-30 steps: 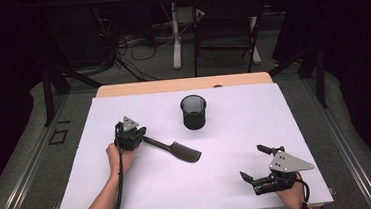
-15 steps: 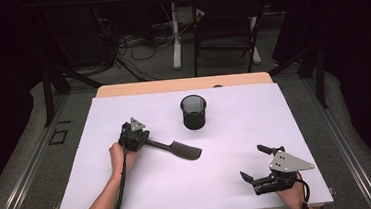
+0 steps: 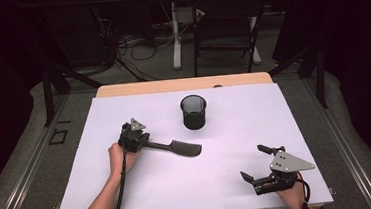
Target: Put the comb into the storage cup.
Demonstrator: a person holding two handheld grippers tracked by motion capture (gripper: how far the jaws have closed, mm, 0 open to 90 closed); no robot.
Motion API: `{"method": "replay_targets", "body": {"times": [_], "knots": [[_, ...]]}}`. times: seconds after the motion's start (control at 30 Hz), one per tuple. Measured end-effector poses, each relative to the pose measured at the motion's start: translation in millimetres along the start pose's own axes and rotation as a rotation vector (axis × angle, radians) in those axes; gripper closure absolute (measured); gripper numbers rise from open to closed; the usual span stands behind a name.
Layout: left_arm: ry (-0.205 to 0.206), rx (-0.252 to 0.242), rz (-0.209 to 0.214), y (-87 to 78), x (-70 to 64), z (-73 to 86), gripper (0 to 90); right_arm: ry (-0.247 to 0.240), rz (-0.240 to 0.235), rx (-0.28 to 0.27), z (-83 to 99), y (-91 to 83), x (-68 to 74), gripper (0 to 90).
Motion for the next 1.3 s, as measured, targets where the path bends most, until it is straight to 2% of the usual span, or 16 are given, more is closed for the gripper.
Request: {"method": "replay_targets", "body": {"times": [0.53, 1.3], "knots": [[0.016, 0.047, 0.033, -7.2, -3.5, 6.5, 90.0, 0.001, 0.001, -0.005, -0.3, -0.7, -0.1, 0.2], [0.034, 0.067, 0.066, -11.7, -9.8, 10.8, 90.0, 0.004, -0.001, -0.006, -0.5, -1.0, -0.4, 0.2]]}}
Point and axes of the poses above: each handheld gripper's, and its own axes: y roughly forward along the jaws, z roughly out of its underside, x roughly to its left, the point moved 2 cm from there along y, roughly forward along the jaws, and after that the axes turned 2 degrees about x, right-handed, at the moved point
